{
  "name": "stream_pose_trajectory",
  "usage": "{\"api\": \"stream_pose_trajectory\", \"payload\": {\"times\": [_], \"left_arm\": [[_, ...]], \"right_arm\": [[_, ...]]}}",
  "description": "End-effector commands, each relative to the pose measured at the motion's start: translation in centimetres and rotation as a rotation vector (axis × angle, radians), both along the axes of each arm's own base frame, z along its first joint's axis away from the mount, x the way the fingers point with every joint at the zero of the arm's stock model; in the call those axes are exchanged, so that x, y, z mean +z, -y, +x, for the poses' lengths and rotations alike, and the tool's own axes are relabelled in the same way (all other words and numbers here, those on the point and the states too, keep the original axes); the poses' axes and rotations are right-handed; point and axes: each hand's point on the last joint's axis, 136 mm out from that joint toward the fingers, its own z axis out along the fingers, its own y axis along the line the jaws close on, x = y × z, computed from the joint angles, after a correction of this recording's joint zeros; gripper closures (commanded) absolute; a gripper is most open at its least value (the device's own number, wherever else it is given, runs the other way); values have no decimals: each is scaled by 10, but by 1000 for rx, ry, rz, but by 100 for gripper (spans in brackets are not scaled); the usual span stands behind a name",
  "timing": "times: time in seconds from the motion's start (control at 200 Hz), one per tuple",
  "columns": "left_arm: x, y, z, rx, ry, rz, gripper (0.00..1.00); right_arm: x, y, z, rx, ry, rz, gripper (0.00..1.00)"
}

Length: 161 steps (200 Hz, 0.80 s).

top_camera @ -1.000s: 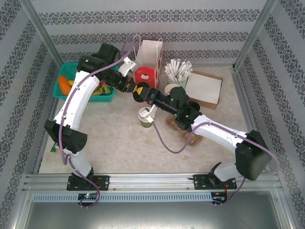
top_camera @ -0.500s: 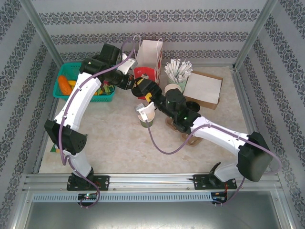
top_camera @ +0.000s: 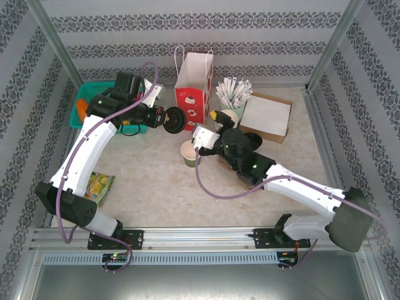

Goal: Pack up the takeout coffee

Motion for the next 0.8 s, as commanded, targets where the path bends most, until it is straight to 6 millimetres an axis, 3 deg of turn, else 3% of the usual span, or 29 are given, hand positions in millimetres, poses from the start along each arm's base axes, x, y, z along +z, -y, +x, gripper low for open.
{"api": "stream_pose_trajectory", "payload": {"times": [0.0, 0.07, 0.12, 0.25, 0.315, 0.405, 0.555, 0.799], "left_arm": [[3, -5, 8, 145, 11, -90, 100], [-10, -2, 2, 176, -51, -105, 100], [-20, 0, -2, 202, -81, -85, 100], [-43, 20, -12, 245, -155, -109, 100], [-55, 21, -16, 287, -197, -96, 100], [-71, 26, -23, 296, -284, -92, 100], [-98, 55, -34, 218, -433, -87, 100], [-121, 55, -28, 255, -461, 50, 100]], "right_arm": [[23, 13, 1, -180, -262, 468, 2], [15, 15, 3, -254, -395, 624, 2], [-2, 15, 5, -315, -527, 717, 2], [-43, 4, -1, -347, -702, 771, 2], [-52, 3, -4, -359, -751, 793, 2], [-60, 4, -4, -384, -857, 844, 2], [-67, 6, 3, -371, -1236, 1055, 2], [-66, 18, -5, -379, -1169, 1023, 2]]}}
